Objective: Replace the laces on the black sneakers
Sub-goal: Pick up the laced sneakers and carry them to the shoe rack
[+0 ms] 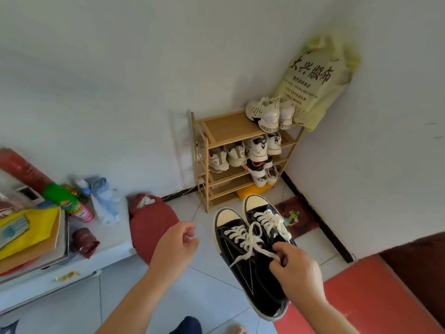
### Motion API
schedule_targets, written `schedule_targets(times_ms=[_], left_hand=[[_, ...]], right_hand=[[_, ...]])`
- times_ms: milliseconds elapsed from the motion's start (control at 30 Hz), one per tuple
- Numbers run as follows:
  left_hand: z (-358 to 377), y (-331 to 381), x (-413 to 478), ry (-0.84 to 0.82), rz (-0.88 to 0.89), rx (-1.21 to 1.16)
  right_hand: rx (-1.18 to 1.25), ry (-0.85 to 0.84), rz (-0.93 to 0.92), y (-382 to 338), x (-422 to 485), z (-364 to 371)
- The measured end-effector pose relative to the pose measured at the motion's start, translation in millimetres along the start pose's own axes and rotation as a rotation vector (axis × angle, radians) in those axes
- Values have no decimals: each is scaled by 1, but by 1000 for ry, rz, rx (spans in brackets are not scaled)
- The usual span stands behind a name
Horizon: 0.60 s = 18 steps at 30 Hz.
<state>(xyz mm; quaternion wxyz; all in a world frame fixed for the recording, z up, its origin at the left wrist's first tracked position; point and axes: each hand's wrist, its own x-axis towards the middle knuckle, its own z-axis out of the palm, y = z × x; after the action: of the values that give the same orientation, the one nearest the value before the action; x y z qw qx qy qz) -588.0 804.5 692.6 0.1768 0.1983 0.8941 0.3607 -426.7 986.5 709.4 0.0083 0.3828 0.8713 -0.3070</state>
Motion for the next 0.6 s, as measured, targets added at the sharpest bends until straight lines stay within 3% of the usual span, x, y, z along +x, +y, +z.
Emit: schedule_targets(times_ms=[600], left_hand=[[-6, 47, 300, -27, -24, -45]], right_hand=[[13, 0, -69, -76, 297, -18]])
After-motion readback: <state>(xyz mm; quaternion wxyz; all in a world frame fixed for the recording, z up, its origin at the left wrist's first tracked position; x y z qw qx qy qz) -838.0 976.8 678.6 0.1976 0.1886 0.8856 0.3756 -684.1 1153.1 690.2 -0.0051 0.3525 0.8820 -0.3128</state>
